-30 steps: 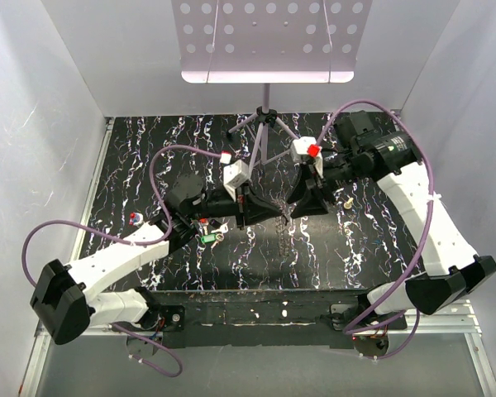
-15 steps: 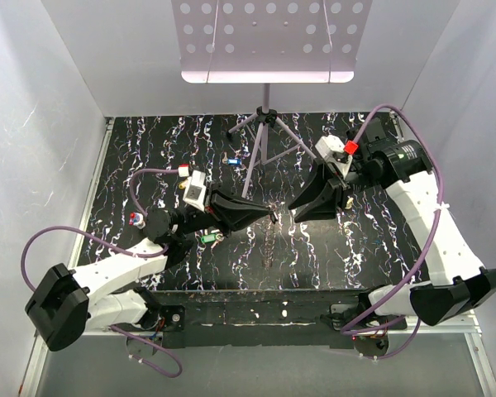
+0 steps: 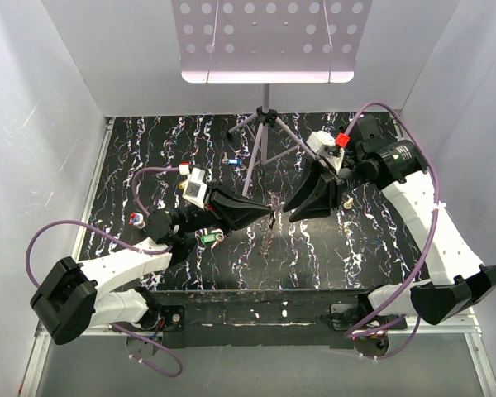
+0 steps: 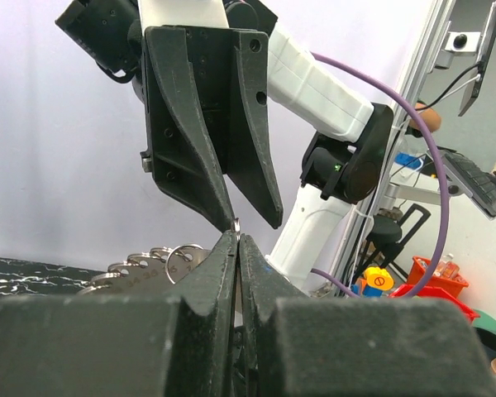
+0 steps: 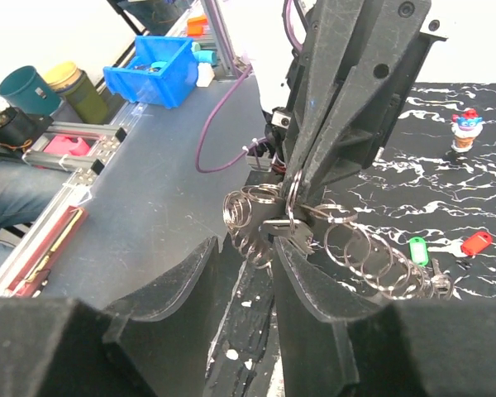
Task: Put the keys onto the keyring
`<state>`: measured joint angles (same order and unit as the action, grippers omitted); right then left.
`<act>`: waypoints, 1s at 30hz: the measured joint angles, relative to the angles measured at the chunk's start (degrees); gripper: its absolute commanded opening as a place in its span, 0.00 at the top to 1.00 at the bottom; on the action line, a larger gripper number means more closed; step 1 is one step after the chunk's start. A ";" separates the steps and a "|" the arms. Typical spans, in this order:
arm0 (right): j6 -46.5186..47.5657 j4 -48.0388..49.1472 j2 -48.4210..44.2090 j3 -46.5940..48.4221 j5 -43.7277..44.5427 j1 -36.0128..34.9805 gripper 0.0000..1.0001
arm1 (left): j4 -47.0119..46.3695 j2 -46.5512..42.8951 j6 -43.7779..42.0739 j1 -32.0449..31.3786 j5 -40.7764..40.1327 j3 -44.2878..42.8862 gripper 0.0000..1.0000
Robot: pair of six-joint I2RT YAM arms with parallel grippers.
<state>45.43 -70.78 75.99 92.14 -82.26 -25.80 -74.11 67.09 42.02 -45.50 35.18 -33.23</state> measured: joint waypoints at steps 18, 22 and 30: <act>-11.56 10.36 0.61 0.00 3.93 -3.32 0.69 | -0.46 1.07 1.07 0.00 0.39 -0.04 1.00; -12.81 11.43 0.68 0.00 4.57 -3.72 0.72 | -0.59 1.09 1.14 0.00 0.44 -0.04 1.00; -13.81 12.39 0.66 -0.39 5.64 -3.85 0.86 | -0.57 1.07 1.11 0.00 0.44 -0.04 1.00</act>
<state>31.62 -58.39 76.64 91.74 -76.62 -29.65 -74.67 68.16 43.13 -45.50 35.62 -33.28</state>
